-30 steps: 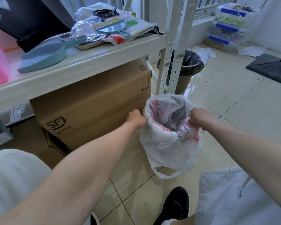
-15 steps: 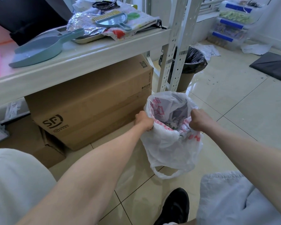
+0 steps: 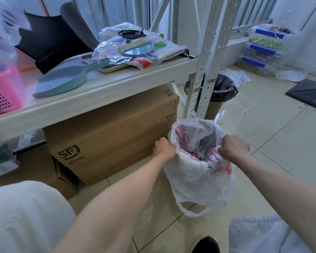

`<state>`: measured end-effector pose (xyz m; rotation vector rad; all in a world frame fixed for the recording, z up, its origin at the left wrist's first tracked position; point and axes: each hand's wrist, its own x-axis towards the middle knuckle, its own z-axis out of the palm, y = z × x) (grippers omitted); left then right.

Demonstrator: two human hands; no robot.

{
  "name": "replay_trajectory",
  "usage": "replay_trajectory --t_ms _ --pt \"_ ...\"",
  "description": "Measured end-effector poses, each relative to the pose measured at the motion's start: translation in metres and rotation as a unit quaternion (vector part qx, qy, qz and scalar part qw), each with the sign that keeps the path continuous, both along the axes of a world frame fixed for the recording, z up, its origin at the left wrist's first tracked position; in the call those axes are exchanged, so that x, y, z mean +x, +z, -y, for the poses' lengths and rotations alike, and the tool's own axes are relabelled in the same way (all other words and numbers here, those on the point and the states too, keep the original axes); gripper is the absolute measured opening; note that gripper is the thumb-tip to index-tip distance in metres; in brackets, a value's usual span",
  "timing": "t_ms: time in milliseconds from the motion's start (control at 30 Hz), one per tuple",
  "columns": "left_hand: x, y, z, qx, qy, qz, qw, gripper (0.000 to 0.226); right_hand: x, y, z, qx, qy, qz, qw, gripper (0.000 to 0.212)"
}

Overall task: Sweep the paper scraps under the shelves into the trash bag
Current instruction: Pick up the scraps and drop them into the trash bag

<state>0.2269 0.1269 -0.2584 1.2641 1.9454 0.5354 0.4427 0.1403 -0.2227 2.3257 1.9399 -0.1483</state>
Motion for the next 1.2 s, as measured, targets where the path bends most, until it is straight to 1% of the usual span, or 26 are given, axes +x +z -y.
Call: replay_trajectory --t_ms 100,233,333,467,567,667,767,800,867,1033,1100,1167,1200 --pt "-0.014 0.023 0.004 0.01 -0.015 -0.008 1.0 0.042 -0.006 0.022 0.001 0.004 0.007 0.018 1.0 0.007" --pt "-0.036 0.058 0.009 0.034 -0.029 -0.034 0.998 0.055 -0.023 0.056 0.001 0.008 0.018 0.016 1.0 0.009" --pt "-0.053 0.082 0.013 0.061 -0.025 -0.068 0.996 0.051 -0.04 0.081 0.001 0.025 0.027 0.005 0.999 0.008" --pt "-0.077 0.114 0.019 0.092 -0.02 -0.046 0.994 0.049 -0.062 0.116 0.003 0.054 0.049 -0.003 0.997 0.01" --pt "-0.095 0.146 0.023 0.114 -0.032 -0.055 0.991 0.046 -0.077 0.143 0.005 0.078 0.064 -0.022 0.995 0.008" --pt "-0.111 0.174 0.031 0.148 -0.033 -0.046 0.987 0.039 -0.092 0.169 0.007 0.088 0.082 -0.012 0.993 0.002" --pt "-0.129 0.199 0.039 0.178 -0.047 -0.043 0.982 0.025 -0.111 0.191 0.007 0.108 0.093 -0.009 0.99 0.001" --pt "-0.136 0.208 0.041 0.185 -0.05 -0.049 0.98 0.022 -0.118 0.197 0.007 0.112 0.1 -0.011 0.989 0.002" --pt "-0.15 0.223 0.043 0.204 -0.047 -0.072 0.975 0.023 -0.132 0.207 0.004 0.114 0.117 -0.018 0.986 0.005" --pt "-0.187 0.253 0.036 0.232 0.004 -0.146 0.962 0.027 -0.164 0.234 -0.014 0.112 0.18 -0.001 0.977 0.005" --pt "-0.201 0.257 0.031 0.221 0.029 -0.178 0.958 0.03 -0.176 0.242 -0.029 0.111 0.195 -0.017 0.974 0.004" --pt "-0.211 0.257 0.024 0.208 0.056 -0.199 0.956 0.031 -0.187 0.247 -0.045 0.116 0.19 -0.052 0.974 0.003" --pt "-0.214 0.256 0.02 0.204 0.065 -0.203 0.955 0.03 -0.192 0.248 -0.053 0.123 0.183 -0.072 0.973 0.007"
